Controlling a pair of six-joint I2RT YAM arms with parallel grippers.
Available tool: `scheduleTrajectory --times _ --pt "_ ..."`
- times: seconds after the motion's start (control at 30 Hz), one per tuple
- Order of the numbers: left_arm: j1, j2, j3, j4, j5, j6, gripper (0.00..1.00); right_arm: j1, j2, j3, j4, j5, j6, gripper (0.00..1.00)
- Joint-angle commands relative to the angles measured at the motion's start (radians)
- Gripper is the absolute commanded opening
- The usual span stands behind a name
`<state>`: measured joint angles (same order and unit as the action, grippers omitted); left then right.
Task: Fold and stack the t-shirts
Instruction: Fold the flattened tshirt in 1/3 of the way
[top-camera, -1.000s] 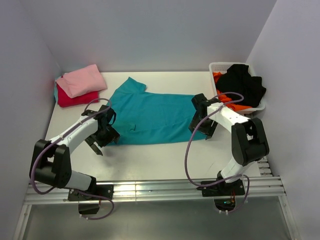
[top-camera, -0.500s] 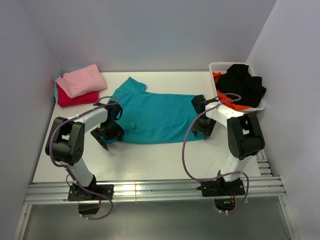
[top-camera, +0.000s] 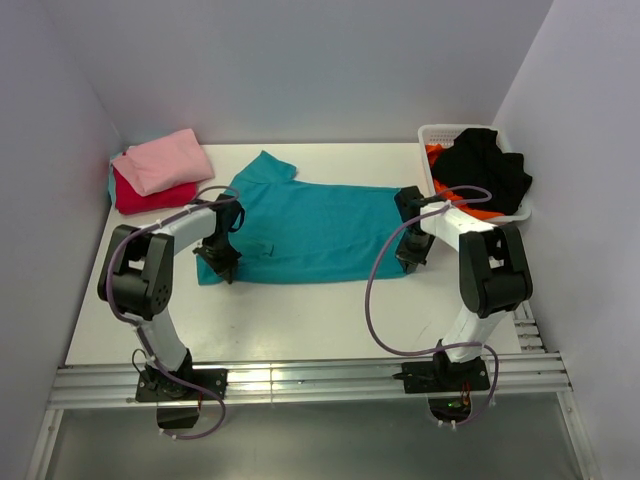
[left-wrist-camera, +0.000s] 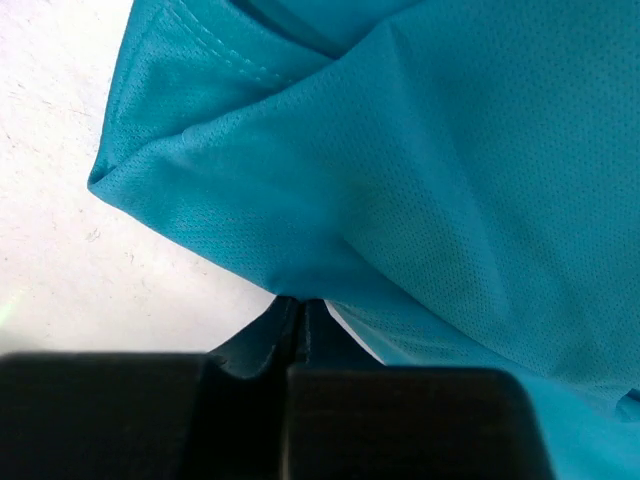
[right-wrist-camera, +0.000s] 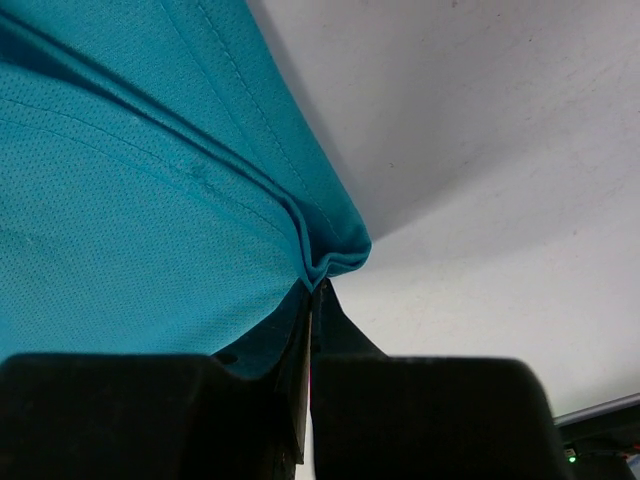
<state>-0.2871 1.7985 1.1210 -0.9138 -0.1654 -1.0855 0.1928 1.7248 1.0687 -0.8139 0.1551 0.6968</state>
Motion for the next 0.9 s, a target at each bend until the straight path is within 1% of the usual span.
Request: scheduleTrajectory --times 0.0,0.17,0.23,0.43,0.57,0.63,0.67,0.87 --pt "0.023 0.065 -0.024 0.044 -0.114 0.021 0.00 -0.019 0.002 0.000 0.013 0.015 -0.019 0.00" --pt "0.028 0.035 -0.030 0.026 -0.106 0.030 0.00 -0.024 -0.036 -0.018 -0.013 0.015 0.001 0.00" --pt "0.026 -0.028 -0.062 0.030 -0.085 0.022 0.00 -0.026 -0.062 -0.042 -0.024 0.009 0.019 0.00" --pt "-0.006 -0.229 -0.223 0.023 -0.045 -0.017 0.00 -0.033 -0.169 -0.136 -0.057 -0.061 0.059 0.00" --pt "-0.079 -0.358 -0.320 -0.010 -0.007 -0.080 0.00 -0.035 -0.261 -0.177 -0.093 -0.057 0.087 0.00" --pt "-0.110 -0.431 -0.343 -0.023 0.018 -0.128 0.00 -0.041 -0.301 -0.196 -0.117 -0.048 0.105 0.00" --pt "-0.142 -0.473 -0.358 -0.040 0.039 -0.142 0.00 -0.044 -0.312 -0.203 -0.123 -0.048 0.109 0.00" --pt "-0.228 -0.565 -0.357 -0.112 0.055 -0.206 0.00 -0.062 -0.381 -0.242 -0.171 -0.038 0.124 0.00"
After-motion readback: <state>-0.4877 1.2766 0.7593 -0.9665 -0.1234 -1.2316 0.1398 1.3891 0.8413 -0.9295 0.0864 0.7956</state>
